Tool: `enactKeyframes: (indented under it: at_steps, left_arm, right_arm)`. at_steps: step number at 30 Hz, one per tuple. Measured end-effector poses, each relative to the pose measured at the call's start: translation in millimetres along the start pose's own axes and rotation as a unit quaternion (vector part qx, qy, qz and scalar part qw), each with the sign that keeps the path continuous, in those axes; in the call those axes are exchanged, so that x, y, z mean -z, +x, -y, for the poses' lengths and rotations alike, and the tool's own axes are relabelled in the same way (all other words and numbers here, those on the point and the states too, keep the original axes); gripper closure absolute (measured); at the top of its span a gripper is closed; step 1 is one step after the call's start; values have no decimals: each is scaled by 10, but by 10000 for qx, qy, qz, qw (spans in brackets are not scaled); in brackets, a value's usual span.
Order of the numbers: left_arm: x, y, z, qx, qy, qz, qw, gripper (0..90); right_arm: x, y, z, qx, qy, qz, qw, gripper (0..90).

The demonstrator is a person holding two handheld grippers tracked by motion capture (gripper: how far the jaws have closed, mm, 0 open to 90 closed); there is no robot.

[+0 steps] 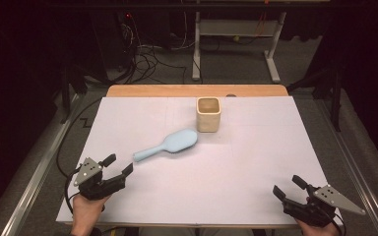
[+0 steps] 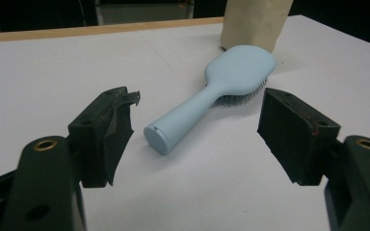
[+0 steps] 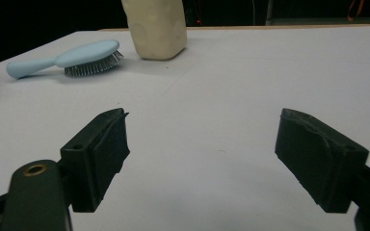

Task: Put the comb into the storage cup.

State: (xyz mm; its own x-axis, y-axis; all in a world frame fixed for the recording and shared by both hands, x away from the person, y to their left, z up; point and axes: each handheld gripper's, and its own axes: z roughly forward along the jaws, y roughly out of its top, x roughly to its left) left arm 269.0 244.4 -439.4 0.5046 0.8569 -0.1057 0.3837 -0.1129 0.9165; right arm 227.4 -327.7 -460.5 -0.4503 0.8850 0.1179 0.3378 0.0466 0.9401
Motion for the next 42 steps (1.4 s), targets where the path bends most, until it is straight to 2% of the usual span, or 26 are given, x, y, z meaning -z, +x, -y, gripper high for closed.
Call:
enactKeyframes:
  at_steps: [20,42]
  left_arm:
    - [-164,-5,-114,37,110,158,9998,288]
    - [-394,-106,-249,29,255,379,9989,305]
  right_arm:
    - [7,-7,-1,13,-37,3,10000,195]
    - [6,-10,-1,30,-46,-8,10000,195]
